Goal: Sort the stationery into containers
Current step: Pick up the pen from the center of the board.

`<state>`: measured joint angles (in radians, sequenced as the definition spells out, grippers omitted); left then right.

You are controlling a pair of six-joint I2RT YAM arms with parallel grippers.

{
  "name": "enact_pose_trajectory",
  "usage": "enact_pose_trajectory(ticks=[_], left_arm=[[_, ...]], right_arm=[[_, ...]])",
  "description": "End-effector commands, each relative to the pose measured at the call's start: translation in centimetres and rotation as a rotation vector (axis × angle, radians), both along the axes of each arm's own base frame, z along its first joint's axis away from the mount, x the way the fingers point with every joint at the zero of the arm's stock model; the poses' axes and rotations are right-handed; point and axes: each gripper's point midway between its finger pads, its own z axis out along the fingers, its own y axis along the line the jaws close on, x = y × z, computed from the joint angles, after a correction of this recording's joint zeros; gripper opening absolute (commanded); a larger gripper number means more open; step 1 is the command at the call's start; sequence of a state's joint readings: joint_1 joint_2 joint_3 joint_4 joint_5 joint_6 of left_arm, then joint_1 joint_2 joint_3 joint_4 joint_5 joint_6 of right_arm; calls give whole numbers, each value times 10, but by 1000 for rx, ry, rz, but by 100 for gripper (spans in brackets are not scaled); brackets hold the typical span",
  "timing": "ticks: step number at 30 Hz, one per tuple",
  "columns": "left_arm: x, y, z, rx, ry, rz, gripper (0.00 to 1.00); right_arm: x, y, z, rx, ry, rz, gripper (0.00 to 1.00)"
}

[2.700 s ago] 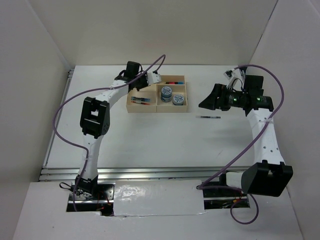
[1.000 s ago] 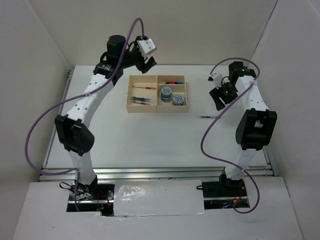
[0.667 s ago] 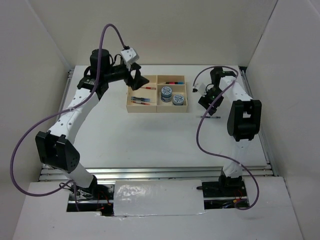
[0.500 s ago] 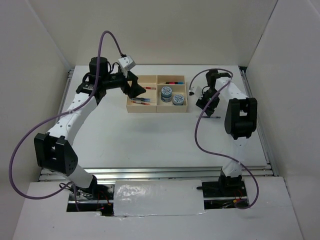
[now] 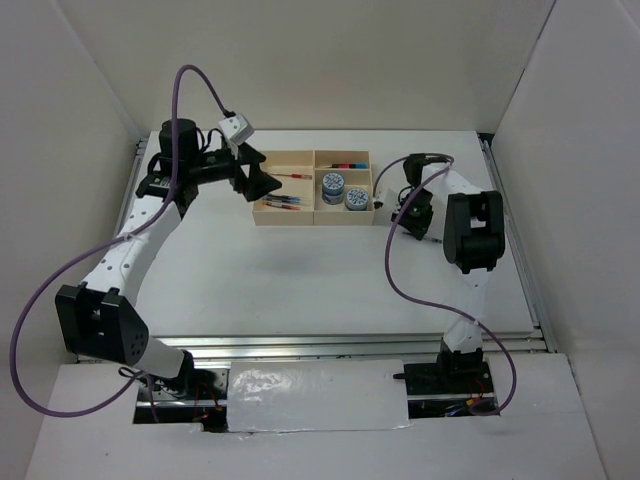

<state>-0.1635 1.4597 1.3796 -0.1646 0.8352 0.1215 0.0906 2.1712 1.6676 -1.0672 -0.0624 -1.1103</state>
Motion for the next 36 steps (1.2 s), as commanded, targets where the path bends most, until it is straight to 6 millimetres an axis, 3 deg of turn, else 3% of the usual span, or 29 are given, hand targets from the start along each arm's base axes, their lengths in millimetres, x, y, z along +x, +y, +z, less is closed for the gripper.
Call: enact_pose_trajectory(ticks=[1, 2, 5, 8, 10, 11, 12, 13, 15, 17, 19, 20, 22, 23, 25, 30, 36], left_arm=[[-10, -1, 18, -37, -47, -36, 97], [-11, 0, 18, -38, -45, -35, 97], [-14, 3, 22, -41, -49, -3, 97], [-18, 8, 31, -70, -47, 69, 97], [-25, 11, 32, -115, 16, 127, 97], [-28, 11, 27, -123, 40, 142, 97], [-33, 10, 27, -167, 99, 157, 97], [-40, 10, 32, -201, 121, 166, 97], [-53, 0, 28, -311, 228, 148, 96], [-64, -16, 22, -394, 267, 101, 93], [-78, -35, 26, -466, 331, 61, 92], [-79, -38, 30, -485, 319, 55, 92], [-78, -41, 36, -506, 329, 58, 92], [-75, -41, 45, -513, 316, 61, 92], [-70, -42, 48, -500, 314, 74, 92], [-80, -70, 48, -502, 315, -21, 90], [-73, -79, 28, -542, 404, -37, 85]], right_arm=[[0, -4, -15, -42, 11, 45, 25], [-4, -7, -15, -48, 28, 41, 13], [-10, -12, -4, -42, 9, 22, 5], [-13, -8, 28, 38, -60, -26, 3], [-7, -1, 68, 121, -147, -110, 0], [-17, 20, 85, 249, -123, -134, 0], [-17, 33, 120, 335, -175, -186, 0], [-24, 48, 137, 414, -174, -203, 0], [-45, 96, 188, 669, -151, -262, 0], [-58, 129, 208, 829, -122, -274, 0], [-75, 173, 241, 996, -88, -252, 0], [-85, 184, 241, 1025, -44, -254, 0], [-105, 213, 265, 1123, 12, -202, 0], [-112, 219, 266, 1143, 40, -200, 0], [-124, 234, 291, 1235, 38, -154, 0], [-149, 248, 305, 1321, 99, -144, 0], [-155, 254, 307, 1331, 135, -122, 0]])
